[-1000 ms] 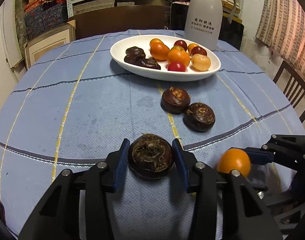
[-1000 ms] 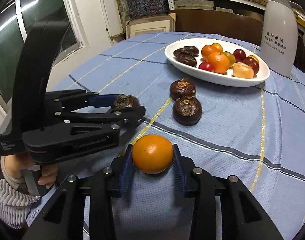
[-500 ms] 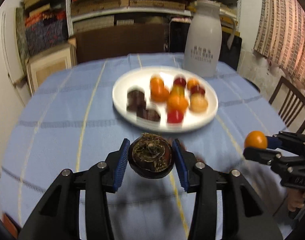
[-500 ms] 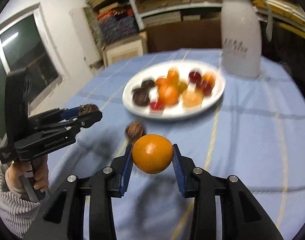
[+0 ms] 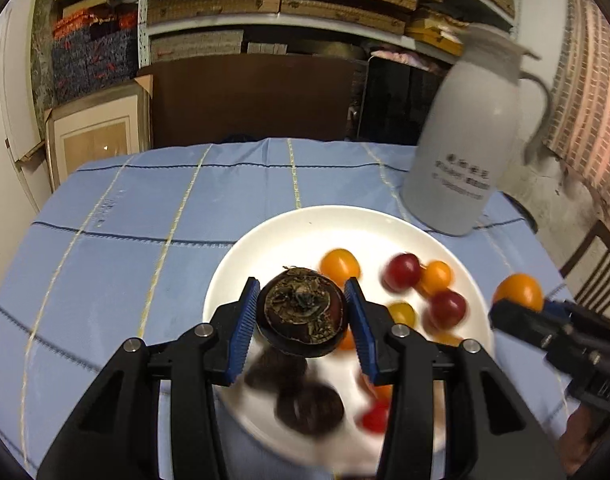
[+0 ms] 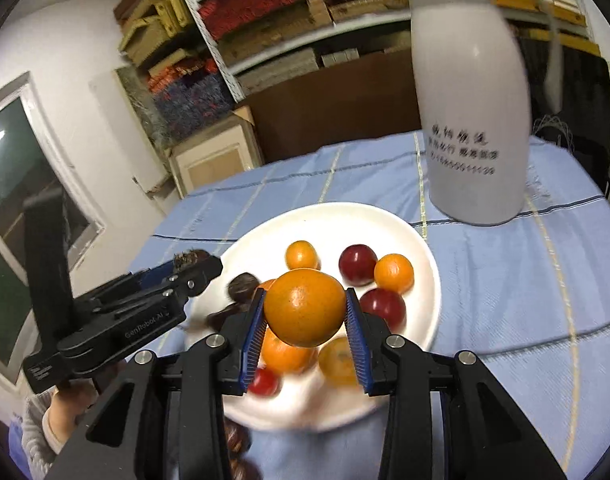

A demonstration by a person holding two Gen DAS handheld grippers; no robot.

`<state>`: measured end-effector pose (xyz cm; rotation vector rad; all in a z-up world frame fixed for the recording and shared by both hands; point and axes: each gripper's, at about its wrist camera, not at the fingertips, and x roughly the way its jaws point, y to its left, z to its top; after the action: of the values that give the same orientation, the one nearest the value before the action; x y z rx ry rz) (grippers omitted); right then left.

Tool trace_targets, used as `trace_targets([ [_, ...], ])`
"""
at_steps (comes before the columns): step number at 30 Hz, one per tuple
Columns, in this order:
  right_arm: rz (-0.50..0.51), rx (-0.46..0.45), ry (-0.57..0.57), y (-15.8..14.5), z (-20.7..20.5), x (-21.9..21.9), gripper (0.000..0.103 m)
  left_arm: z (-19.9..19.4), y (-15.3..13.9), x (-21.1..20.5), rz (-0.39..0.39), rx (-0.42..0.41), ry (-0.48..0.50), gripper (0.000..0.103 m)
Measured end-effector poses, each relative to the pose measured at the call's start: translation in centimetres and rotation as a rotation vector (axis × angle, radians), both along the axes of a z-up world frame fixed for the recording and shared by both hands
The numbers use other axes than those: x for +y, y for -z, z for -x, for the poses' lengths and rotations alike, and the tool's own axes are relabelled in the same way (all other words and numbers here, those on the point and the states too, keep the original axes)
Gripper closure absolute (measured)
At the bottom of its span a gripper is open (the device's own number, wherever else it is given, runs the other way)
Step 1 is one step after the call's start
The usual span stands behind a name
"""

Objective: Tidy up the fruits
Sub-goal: 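Release the orange and dark fruit onto the plate with both tools, then move right tool to a dark fruit while left tool reaches the last dark fruit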

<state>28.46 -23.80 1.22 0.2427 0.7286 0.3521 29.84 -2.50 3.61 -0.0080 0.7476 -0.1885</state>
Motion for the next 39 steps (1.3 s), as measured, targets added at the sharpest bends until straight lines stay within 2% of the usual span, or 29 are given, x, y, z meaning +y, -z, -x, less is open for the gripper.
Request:
trace_targets([
  [7, 0.011, 0.049, -0.009, 2.9, -5.0, 2.2, 0.064, -5.1, 3.0, -0.5, -0.002, 0.069, 0.002, 0.060],
  [9, 0.015, 0.063, -0.004, 3.5, -5.5, 2.3, 0.061, -5.3, 3.5, -0.8, -0.025, 0.075, 0.008, 0.054],
  [11, 0.001, 0.060, 0.007, 3.5, -5.3, 1.8, 0.058, -5.1, 3.3, -0.9, -0.038, 0.057, -0.002, 0.042],
  [12, -0.006, 0.059, 0.010, 3.4, -5.3, 1.6, 0.056, -4.9, 3.1, -0.8, -0.033, 0.044, -0.010, 0.041],
  [15, -0.018, 0.040, 0.016, 2.6, -4.7, 0.9, 0.056, -3.9, 2.2, -0.3, -0.007, 0.021, -0.016, 0.038],
  [17, -0.027, 0.024, 0.022, 2.0, -4.0, 0.5, 0.056, -3.0, 1.6, 0.3, 0.003, 0.003, -0.040, 0.031],
  [24, -0.047, -0.002, 0.018, -0.1, -0.7, -0.1, 0.053, 1.4, 1.5, 1.6, 0.004, 0.022, -0.052, 0.031],
  [30, -0.041, -0.044, -0.015, -1.5, 5.0, 0.0, 0.045, 6.8, 1.9, 1.7, -0.023, 0.018, -0.050, 0.030],
  [33, -0.033, -0.050, -0.029, -0.7, 8.1, -0.1, 0.045, 10.0, 3.1, 1.9, -0.047, 0.027, -0.054, 0.030],
  [36, -0.011, -0.030, -0.069, 1.5, 11.2, 0.3, 0.045, 12.9, 4.0, 2.8, -0.056, 0.027, -0.085, 0.027],
  [38, 0.044, 0.001, -0.106, 3.3, 13.1, 1.4, 0.045, 14.6, 4.2, 3.8, -0.076, 0.007, -0.137, 0.010],
  [39, 0.069, 0.010, -0.124, 3.9, 13.5, 2.1, 0.045, 15.1, 4.1, 4.2, -0.081, -0.001, -0.157, 0.010],
])
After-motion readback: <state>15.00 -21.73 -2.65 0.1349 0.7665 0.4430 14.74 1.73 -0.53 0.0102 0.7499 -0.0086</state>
